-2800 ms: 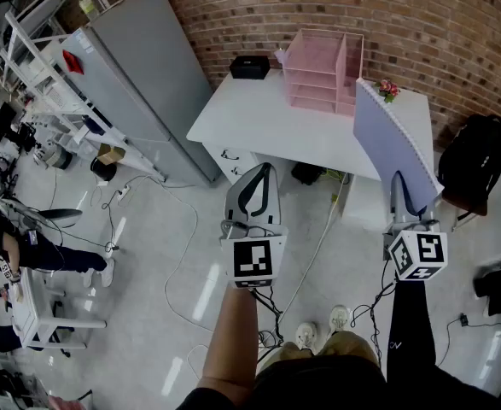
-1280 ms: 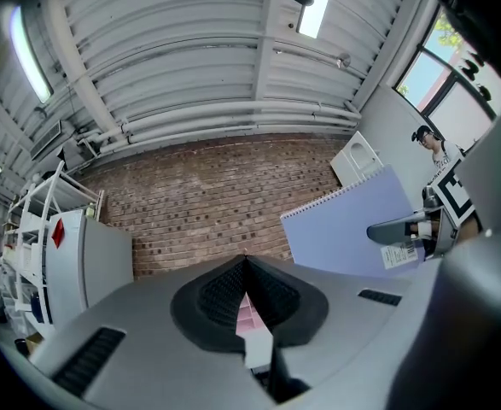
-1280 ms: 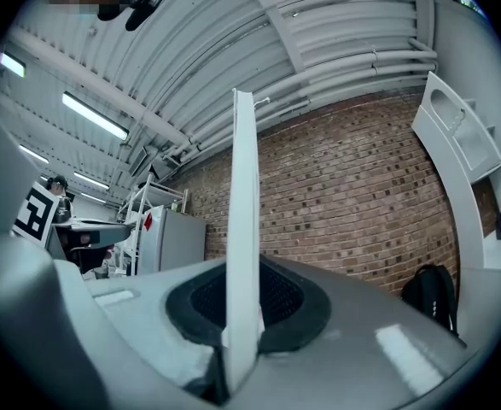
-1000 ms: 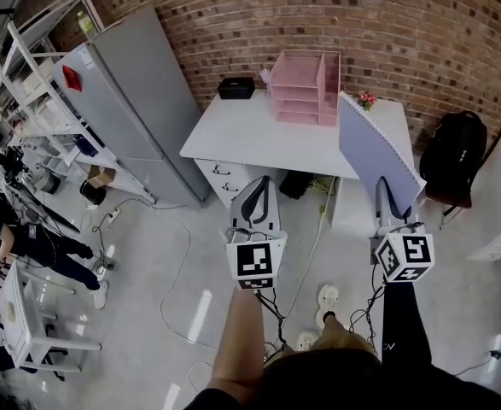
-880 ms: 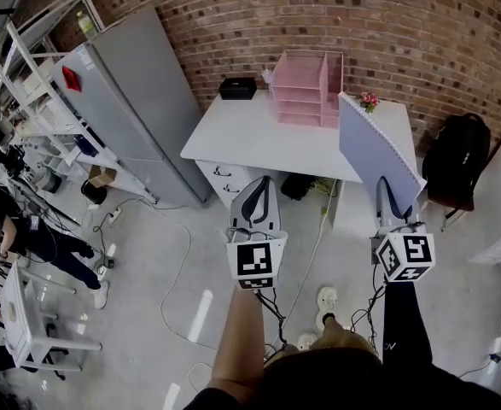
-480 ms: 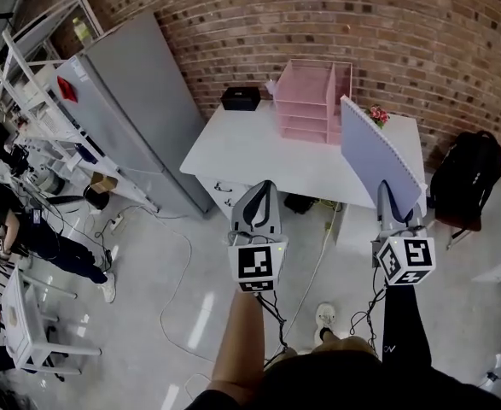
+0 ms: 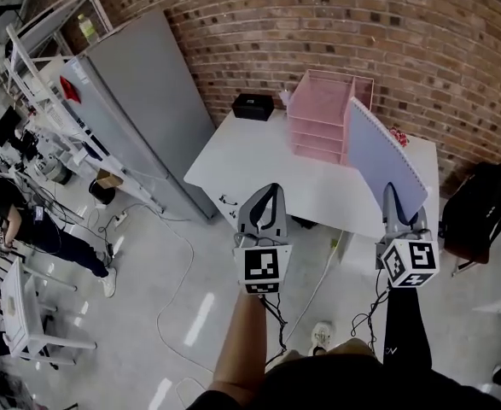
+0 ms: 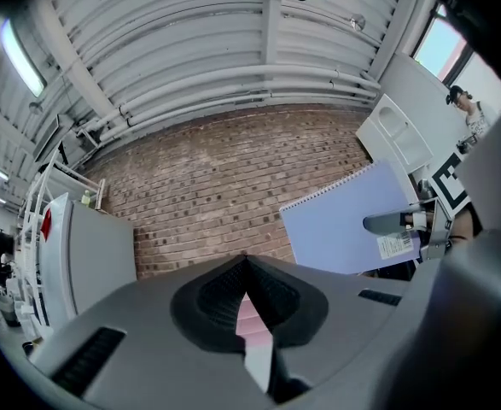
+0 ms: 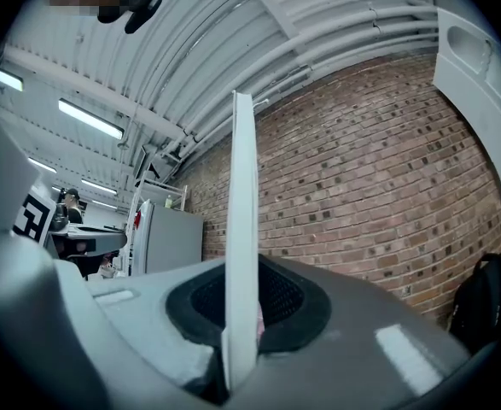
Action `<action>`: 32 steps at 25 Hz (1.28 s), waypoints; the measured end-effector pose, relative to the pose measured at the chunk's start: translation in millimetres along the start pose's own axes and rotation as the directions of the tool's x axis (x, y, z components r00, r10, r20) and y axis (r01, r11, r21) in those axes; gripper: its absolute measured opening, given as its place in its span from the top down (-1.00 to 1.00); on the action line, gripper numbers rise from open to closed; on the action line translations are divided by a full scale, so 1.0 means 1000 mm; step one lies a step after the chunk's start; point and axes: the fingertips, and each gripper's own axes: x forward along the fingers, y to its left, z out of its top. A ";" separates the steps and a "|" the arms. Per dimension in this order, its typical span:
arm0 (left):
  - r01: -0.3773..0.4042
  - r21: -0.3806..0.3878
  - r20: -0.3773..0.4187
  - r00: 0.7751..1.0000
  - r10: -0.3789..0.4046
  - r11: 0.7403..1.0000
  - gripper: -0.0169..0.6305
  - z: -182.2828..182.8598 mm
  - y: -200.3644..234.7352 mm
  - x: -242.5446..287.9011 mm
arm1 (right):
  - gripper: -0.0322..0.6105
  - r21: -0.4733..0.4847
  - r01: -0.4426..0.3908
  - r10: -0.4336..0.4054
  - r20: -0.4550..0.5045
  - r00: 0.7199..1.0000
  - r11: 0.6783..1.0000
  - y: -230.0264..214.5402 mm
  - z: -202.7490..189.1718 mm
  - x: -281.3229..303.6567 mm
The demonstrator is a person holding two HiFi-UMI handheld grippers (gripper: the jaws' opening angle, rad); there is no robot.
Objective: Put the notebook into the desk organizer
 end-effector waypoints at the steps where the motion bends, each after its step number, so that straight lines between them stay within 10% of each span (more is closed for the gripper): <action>1: -0.004 0.003 -0.005 1.000 0.004 1.000 0.92 -0.003 0.001 0.005 | 0.81 0.002 -0.006 0.006 -0.001 1.000 1.000 -0.002 -0.002 0.007; 32: -0.022 -0.002 -0.021 1.000 0.022 1.000 0.92 -0.017 0.004 0.066 | 0.81 0.003 -0.040 0.040 0.010 0.999 0.999 -0.037 -0.015 0.061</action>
